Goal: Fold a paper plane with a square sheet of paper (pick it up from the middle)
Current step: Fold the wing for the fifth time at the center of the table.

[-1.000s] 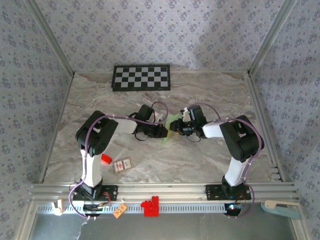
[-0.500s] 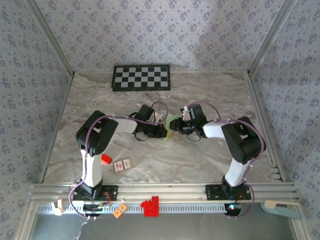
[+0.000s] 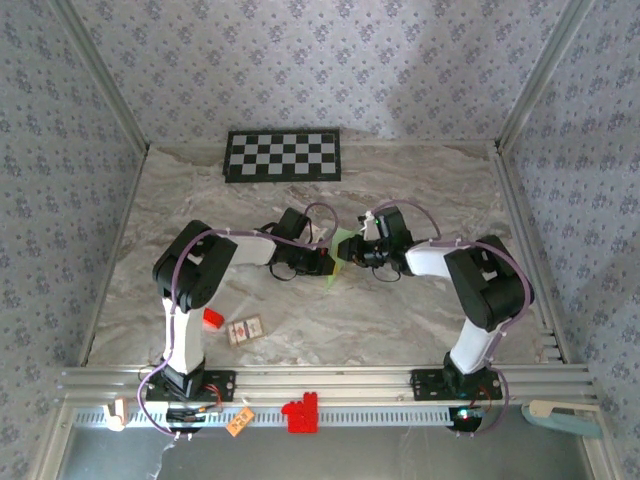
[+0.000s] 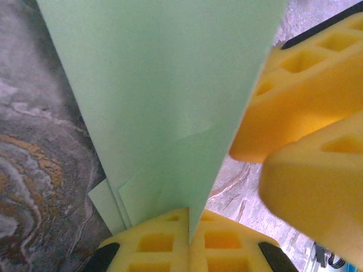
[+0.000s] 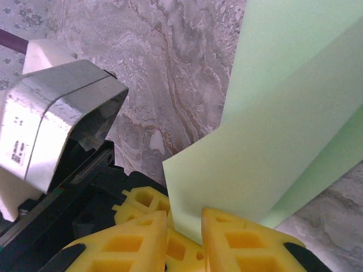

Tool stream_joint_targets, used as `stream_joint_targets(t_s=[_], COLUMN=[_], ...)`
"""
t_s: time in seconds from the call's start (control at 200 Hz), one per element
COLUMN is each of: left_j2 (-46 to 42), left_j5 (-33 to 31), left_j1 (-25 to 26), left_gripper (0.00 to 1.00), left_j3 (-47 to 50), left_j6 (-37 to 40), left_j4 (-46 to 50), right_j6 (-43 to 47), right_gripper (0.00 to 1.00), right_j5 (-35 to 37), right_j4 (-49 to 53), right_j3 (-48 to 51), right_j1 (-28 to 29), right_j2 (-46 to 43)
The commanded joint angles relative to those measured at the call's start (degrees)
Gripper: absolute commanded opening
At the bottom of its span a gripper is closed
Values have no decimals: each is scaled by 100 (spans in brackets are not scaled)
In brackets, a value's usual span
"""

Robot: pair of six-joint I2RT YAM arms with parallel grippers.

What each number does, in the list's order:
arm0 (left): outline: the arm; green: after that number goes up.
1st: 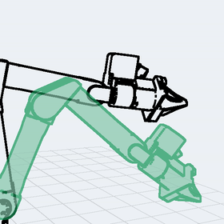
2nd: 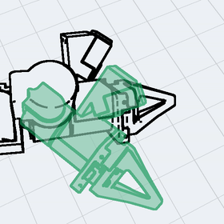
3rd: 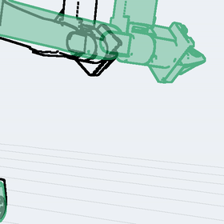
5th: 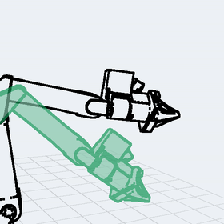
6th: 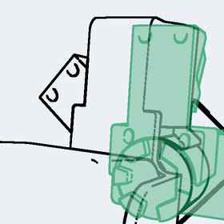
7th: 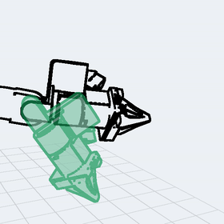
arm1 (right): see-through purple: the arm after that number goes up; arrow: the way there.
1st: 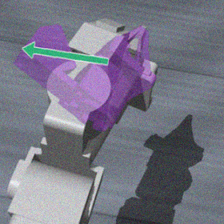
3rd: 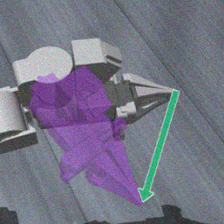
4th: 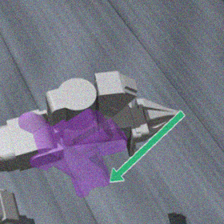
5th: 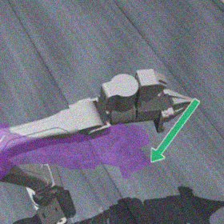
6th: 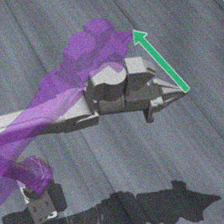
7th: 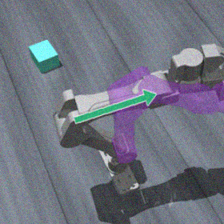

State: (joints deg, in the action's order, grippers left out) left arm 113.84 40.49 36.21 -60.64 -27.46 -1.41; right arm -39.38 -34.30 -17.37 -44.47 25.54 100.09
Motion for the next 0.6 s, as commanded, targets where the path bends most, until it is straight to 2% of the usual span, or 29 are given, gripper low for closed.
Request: stream_joint_targets(t_s=[0.0,0.595], left_j2=[278,261], left_j5=[-243,-235], left_j1=[-1,-21], left_gripper=[5,11], left_j3=[-4,-44], left_j6=[139,79], left_j4=[570,719], right_j6=[68,6], right_gripper=[24,24], right_j5=[-85,251], right_j4=[111,416], right_j3=[-199,-303], right_j1=[30,29], right_j2=[197,441])
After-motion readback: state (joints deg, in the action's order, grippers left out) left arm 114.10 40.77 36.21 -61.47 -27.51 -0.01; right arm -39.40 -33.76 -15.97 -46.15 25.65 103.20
